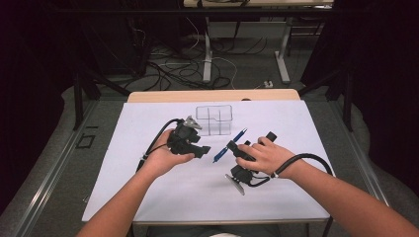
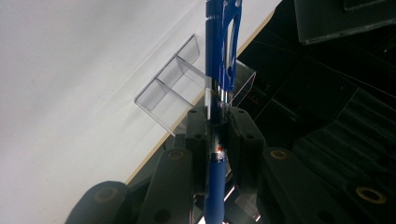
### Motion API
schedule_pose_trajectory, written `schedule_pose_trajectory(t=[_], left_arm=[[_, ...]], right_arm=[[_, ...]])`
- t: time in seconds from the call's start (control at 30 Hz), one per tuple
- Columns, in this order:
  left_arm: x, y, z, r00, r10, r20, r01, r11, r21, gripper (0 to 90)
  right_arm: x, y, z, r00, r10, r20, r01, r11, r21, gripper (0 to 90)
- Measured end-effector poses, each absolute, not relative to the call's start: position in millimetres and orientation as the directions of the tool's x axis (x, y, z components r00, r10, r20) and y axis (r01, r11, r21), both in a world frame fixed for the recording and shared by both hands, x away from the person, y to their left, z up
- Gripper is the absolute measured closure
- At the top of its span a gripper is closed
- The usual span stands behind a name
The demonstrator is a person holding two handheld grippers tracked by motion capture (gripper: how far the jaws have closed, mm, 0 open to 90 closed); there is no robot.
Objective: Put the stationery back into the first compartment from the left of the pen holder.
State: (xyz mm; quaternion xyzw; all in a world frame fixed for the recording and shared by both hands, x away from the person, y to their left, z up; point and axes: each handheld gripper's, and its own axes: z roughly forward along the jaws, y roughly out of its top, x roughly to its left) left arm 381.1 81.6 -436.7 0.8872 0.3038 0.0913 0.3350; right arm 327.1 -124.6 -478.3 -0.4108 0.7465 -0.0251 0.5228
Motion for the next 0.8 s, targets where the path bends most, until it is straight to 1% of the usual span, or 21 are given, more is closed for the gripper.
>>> schedule_pose_trajectory(t=[0.13,0.2,0.27,0.37,0.43,0.47,0.53,0.57,0.77,0.8], left_arm=[[381.3,76.5,-435.5,0.803,0.593,-0.05,0.483,-0.601,0.637,46.4],[381.8,73.8,-436.3,0.805,0.591,-0.054,0.486,-0.603,0.633,47.5],[382.3,71.1,-436.8,0.807,0.588,-0.06,0.487,-0.604,0.631,48.2],[382.4,67.6,-436.4,0.812,0.58,-0.068,0.487,-0.609,0.626,49.2],[381.4,64.5,-436.4,0.813,0.577,-0.072,0.49,-0.613,0.619,50.0],[382.1,63.7,-436.0,0.822,0.565,-0.067,0.48,-0.626,0.615,50.8],[380.6,60.0,-436.5,0.818,0.569,-0.085,0.493,-0.616,0.614,51.3],[381.5,59.5,-435.9,0.829,0.555,-0.072,0.478,-0.635,0.606,51.6],[380.3,50.1,-436.2,0.837,0.542,-0.083,0.479,-0.65,0.589,54.0],[379.6,48.3,-436.6,0.836,0.541,-0.092,0.486,-0.651,0.583,55.6]], right_arm=[[325.3,-124.3,-479.7,-0.128,-0.646,-0.752,-0.569,0.669,-0.478,79.9],[326.6,-123.5,-480.7,-0.111,-0.641,-0.76,-0.593,0.656,-0.467,79.9],[326.3,-123.4,-481.6,-0.115,-0.636,-0.763,-0.591,0.662,-0.462,79.9],[323.9,-121.8,-480.7,-0.116,-0.65,-0.751,-0.574,0.661,-0.484,79.9],[326.0,-121.1,-482.0,-0.097,-0.645,-0.758,-0.598,0.647,-0.474,79.9],[326.2,-120.9,-482.3,-0.095,-0.646,-0.758,-0.6,0.645,-0.474,79.9],[325.4,-119.3,-481.2,-0.088,-0.657,-0.749,-0.596,0.637,-0.489,79.9],[324.5,-119.3,-481.4,-0.095,-0.653,-0.751,-0.59,0.645,-0.486,79.9],[324.3,-118.1,-482.5,-0.091,-0.648,-0.756,-0.6,0.641,-0.478,79.9],[324.0,-117.8,-482.0,-0.087,-0.652,-0.753,-0.601,0.637,-0.482,79.9]])
